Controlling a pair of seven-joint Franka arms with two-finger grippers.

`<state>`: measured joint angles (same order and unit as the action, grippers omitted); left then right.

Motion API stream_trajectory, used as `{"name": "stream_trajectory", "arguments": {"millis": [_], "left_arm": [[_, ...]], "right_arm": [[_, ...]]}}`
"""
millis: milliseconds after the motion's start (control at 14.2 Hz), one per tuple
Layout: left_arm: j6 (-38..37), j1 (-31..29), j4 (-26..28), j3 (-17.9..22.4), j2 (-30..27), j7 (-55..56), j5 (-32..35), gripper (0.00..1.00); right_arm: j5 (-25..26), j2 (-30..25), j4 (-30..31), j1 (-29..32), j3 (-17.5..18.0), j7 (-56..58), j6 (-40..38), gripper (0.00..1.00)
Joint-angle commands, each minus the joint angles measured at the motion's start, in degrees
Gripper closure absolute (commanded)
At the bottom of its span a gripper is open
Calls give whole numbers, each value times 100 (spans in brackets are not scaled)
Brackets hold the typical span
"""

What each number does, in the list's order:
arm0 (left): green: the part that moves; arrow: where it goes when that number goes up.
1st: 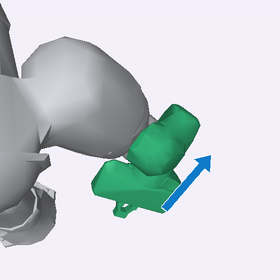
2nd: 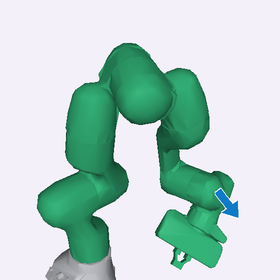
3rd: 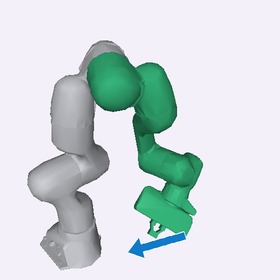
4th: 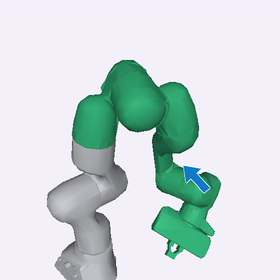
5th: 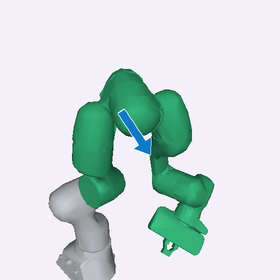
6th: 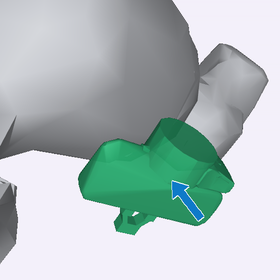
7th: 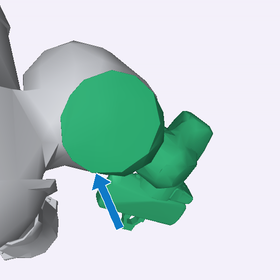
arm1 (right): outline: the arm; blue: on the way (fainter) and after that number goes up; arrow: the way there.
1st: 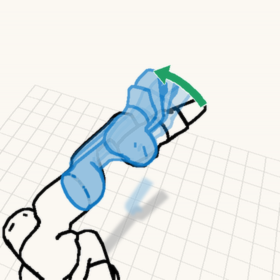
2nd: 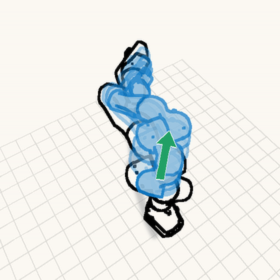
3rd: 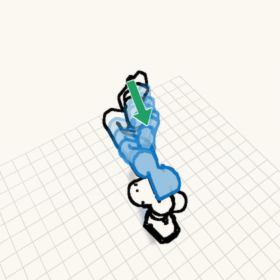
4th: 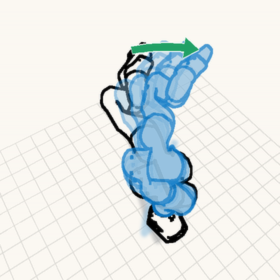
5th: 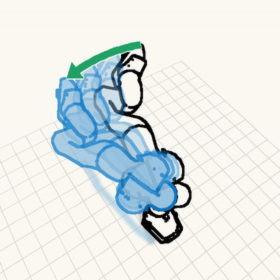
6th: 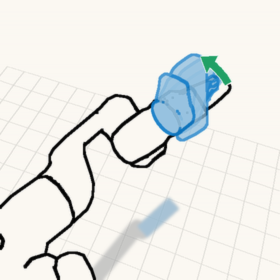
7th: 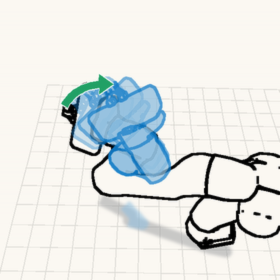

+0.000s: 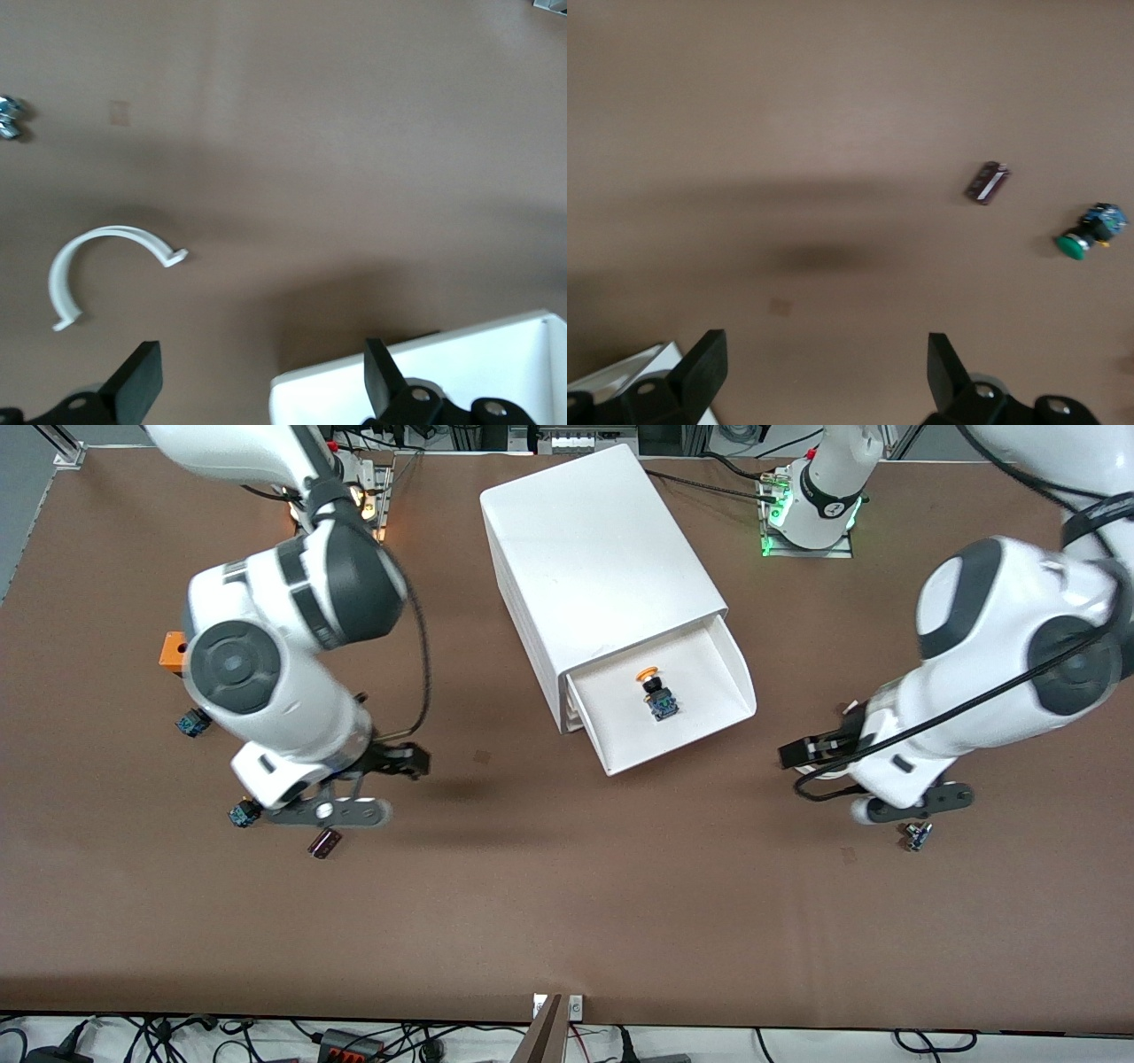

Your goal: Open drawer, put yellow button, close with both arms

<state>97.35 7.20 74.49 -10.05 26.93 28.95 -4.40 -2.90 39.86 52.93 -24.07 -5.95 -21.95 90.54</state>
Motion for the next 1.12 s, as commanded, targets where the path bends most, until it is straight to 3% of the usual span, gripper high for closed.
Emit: {"name": "stream_trajectory", "arguments": {"millis": [0, 421, 842, 1053], "left_arm": [[494, 289, 468, -6, -39, 548, -8, 0], [1593, 668, 1435, -6, -39, 1534, 1, 0], [1621, 897, 2033, -155, -346, 1587, -8, 0], [1577, 888, 2245, -418, -461, 1753, -17, 0]], "right_arm": [[-26, -110, 69, 349, 94, 67, -159, 0], [-44, -285, 147, 903, 94, 41, -405, 0], [-26, -1566, 1833, 1535, 155, 50, 394, 0], [-17, -2007, 2090, 2114, 418, 636, 412, 0]]}}
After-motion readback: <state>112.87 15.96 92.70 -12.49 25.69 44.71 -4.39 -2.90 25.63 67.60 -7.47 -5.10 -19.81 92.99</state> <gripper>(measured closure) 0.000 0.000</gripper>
